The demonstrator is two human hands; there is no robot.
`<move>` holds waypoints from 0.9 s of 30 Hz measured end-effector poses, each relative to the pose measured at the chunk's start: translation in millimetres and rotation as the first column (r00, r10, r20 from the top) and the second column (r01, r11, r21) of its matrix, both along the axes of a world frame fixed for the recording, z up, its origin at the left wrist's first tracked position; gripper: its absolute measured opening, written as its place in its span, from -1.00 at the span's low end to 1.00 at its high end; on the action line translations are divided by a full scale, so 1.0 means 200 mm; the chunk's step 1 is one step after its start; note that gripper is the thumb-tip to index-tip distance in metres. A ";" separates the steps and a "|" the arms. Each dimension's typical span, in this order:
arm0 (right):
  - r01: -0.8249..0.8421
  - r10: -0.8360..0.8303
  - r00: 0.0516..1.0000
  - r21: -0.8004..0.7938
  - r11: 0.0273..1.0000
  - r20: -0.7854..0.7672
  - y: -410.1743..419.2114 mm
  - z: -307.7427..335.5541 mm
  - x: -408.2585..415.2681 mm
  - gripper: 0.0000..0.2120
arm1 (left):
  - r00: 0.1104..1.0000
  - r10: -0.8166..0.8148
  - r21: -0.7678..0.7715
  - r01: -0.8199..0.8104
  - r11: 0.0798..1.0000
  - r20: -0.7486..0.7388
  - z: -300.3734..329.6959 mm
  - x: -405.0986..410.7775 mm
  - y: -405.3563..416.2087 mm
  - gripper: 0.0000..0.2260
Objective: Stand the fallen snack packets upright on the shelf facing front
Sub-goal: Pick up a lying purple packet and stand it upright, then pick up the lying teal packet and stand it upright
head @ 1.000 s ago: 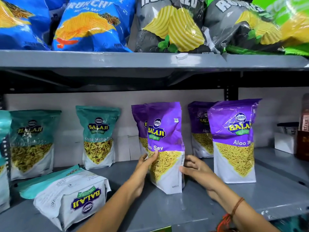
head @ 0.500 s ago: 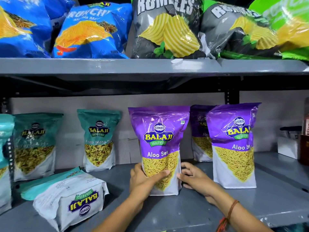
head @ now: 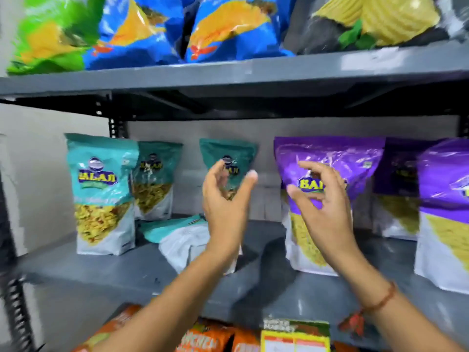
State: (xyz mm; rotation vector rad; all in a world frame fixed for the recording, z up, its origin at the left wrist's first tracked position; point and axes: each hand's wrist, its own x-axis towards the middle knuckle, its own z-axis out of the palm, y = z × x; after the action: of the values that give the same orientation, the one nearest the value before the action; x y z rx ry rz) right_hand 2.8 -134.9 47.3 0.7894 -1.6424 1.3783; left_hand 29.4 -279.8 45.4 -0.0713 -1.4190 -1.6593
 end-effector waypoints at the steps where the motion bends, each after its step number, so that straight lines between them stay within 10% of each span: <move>1: -0.056 0.055 0.996 0.019 0.998 0.063 -0.09 0.01 -0.01 -0.65 | 0.999 0.044 0.017 -0.044 0.999 -0.001 0.02 0.01 -0.12 -0.43; 8: -0.338 -0.082 0.753 0.490 0.804 0.653 -0.58 -0.14 -0.26 -0.68 | 0.777 0.217 0.068 -0.315 0.947 0.591 -0.24 -0.01 -0.82 -0.22; 13: -0.492 -0.013 0.379 0.213 0.844 0.925 -0.65 -0.28 -0.23 -0.53 | 0.700 -0.421 0.537 0.063 0.841 0.577 -0.40 0.04 -0.90 -0.90; 18: -0.420 -0.123 0.399 0.300 0.857 0.909 -0.69 -0.25 -0.13 -0.66 | 0.642 -0.667 0.710 0.261 0.654 0.378 -0.39 0.06 -0.82 -0.64; 27: -0.433 0.271 0.596 0.018 0.901 0.756 -0.66 -0.16 -0.08 -0.63 | 0.734 -0.624 0.489 0.455 0.744 0.267 -0.20 0.05 -0.83 -0.73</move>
State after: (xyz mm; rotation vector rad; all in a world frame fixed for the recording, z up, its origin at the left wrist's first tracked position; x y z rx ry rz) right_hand -12.9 -266.5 15.5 0.7364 -2.3806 2.0264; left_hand 39.3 -446.4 4.9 0.1102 -1.4130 -2.5717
